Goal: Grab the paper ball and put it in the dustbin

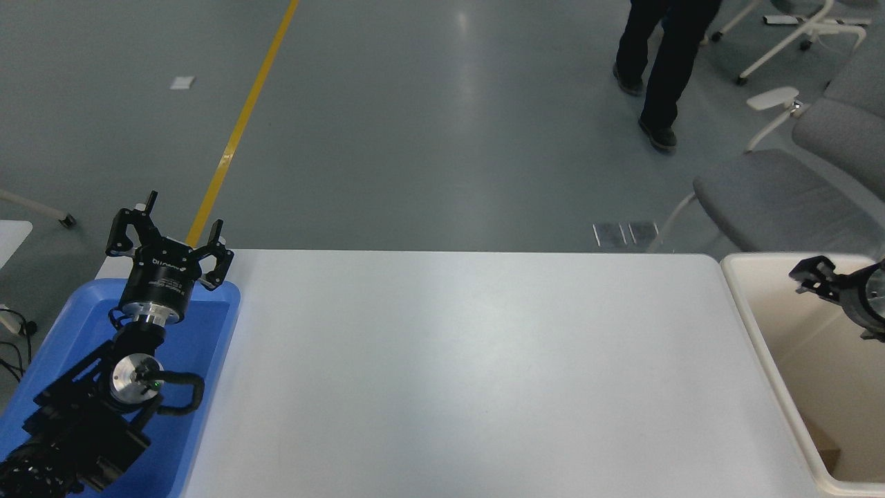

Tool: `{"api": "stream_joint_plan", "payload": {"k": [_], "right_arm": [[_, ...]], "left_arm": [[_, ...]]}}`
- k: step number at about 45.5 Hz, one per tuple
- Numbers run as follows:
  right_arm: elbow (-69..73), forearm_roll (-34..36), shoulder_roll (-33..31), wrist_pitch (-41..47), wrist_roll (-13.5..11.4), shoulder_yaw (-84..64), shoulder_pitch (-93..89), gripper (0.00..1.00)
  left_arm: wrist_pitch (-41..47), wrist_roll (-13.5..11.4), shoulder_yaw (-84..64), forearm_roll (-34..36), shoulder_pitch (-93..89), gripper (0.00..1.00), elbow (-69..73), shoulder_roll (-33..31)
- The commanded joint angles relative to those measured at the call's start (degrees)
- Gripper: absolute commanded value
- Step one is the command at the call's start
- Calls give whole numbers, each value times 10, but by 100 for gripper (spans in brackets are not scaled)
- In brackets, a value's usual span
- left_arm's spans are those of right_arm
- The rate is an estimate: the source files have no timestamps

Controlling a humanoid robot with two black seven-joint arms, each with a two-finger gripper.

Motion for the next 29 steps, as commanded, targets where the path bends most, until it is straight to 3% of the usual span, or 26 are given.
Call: {"api": "stream_joint_plan", "payload": {"k": [1, 20, 29], "right_arm": [[66, 10, 43, 209, 0, -43, 174, 100], [96, 46, 210, 209, 0, -39, 328, 100], [93, 60, 222, 209, 0, -39, 327, 100]], "left_arm": [[1, 0, 0, 0, 1, 99, 0, 0], [3, 0, 0, 0, 1, 99, 0, 0], [2, 0, 0, 0, 0, 99, 0, 0]]}}
